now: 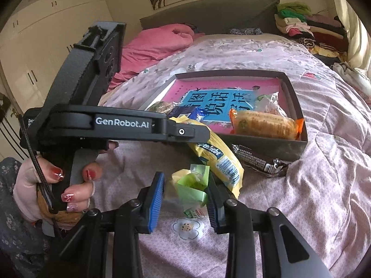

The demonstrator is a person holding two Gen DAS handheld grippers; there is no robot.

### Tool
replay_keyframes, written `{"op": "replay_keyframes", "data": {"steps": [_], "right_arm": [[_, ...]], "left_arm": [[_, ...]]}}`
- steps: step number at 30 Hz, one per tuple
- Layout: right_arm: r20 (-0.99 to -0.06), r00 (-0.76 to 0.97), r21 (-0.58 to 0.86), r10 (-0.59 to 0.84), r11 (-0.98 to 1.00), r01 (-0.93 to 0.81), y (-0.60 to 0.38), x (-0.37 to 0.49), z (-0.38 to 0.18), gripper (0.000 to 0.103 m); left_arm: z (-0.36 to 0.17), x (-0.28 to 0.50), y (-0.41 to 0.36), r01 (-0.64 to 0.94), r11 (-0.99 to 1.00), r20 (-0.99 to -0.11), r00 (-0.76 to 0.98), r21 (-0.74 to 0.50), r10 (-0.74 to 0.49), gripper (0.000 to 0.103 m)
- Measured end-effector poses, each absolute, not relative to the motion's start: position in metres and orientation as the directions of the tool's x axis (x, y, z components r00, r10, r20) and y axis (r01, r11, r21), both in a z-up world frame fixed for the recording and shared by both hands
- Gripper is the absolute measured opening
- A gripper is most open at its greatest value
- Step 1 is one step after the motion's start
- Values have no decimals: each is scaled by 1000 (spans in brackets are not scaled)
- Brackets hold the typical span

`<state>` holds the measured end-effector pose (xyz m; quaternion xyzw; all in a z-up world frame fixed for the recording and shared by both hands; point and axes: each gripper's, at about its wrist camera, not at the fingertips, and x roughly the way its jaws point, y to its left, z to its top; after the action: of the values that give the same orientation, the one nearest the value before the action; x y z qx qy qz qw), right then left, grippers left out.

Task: Organize snacks
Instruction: 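Grasp the yellow snack bag with left tool while right tool grasps the light-green packet, then lift and carry the yellow bag and light-green packet over the tray with both tools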

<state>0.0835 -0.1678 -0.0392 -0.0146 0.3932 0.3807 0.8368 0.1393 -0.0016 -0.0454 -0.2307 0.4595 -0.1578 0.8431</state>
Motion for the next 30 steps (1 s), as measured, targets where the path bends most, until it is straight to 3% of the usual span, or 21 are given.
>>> {"op": "replay_keyframes", "data": {"steps": [8, 13, 18, 30], "right_arm": [[-672, 401, 278, 622, 714, -642, -167, 86, -40, 34], [-669, 398, 270, 628, 704, -656, -166, 84, -39, 34], [-656, 416, 253, 630, 702, -665, -166, 81, -36, 34], [-570, 457, 300, 682, 691, -657, -182, 79, -18, 33]], "left_arm": [[-47, 147, -7, 33, 822, -697, 511, -568, -502, 28], [-42, 148, -11, 46, 814, -678, 526, -580, -513, 18], [-30, 143, -6, 57, 815, -659, 557, -577, -506, 16], [12, 125, 24, 45, 853, -631, 652, -520, -419, 15]]}}
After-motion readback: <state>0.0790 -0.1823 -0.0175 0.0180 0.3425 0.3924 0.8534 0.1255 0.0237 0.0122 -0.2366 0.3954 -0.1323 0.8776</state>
